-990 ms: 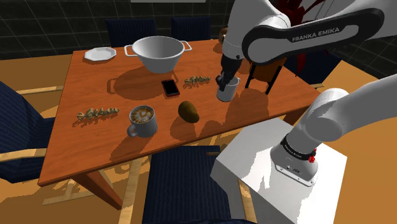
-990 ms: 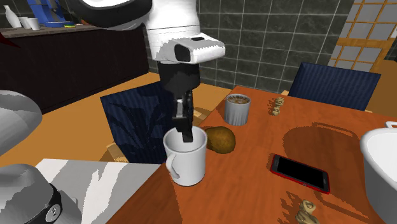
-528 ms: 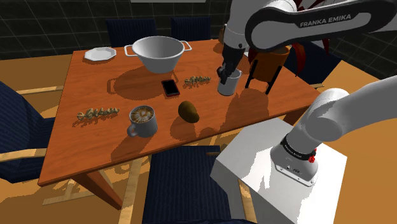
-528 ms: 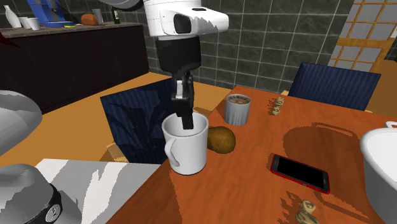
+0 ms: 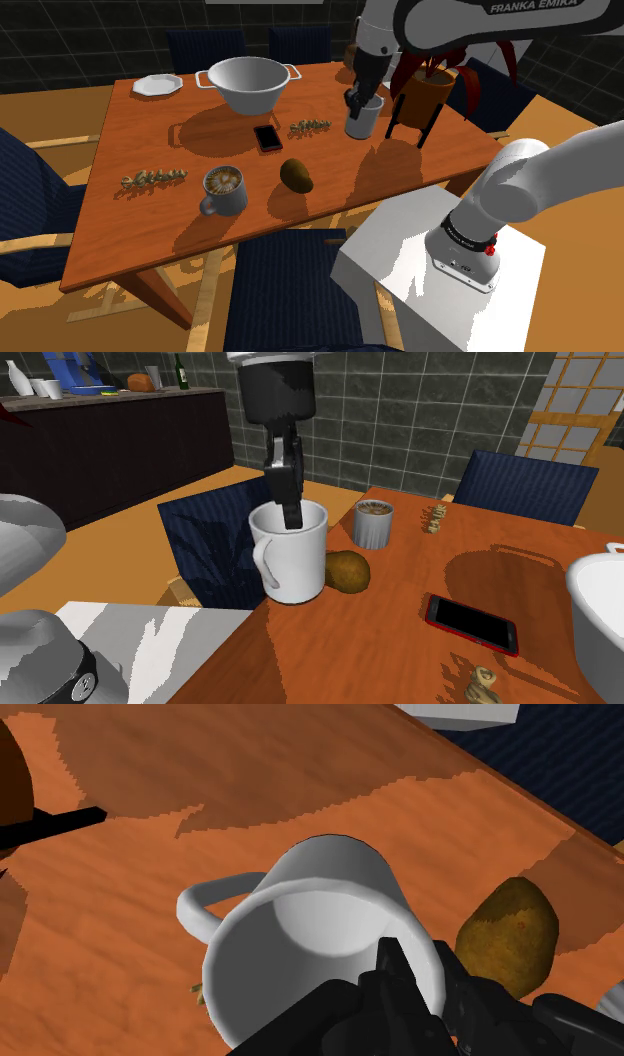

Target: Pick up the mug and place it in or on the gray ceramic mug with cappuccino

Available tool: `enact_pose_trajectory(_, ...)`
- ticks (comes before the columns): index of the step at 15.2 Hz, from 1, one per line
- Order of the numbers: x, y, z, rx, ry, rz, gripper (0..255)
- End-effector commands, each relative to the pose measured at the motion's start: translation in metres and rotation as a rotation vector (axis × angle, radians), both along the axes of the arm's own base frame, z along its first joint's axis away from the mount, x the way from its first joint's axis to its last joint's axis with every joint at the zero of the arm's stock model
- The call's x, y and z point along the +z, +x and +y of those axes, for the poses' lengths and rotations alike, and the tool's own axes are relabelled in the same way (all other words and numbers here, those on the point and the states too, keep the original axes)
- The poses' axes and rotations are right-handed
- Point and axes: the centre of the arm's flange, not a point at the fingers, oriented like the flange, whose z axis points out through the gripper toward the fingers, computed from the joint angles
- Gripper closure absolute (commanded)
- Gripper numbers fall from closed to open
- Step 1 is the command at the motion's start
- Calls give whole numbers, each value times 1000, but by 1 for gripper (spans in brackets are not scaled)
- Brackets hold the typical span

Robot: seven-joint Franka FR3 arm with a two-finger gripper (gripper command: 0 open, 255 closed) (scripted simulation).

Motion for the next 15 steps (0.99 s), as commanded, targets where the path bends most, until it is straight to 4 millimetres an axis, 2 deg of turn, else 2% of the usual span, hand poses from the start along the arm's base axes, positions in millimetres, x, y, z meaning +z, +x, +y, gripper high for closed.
enact_pose_trajectory(1, 8, 0, -1, 0, 0, 0, 255)
enact_pose_trajectory(15, 25, 76, 167, 0, 0, 0, 255)
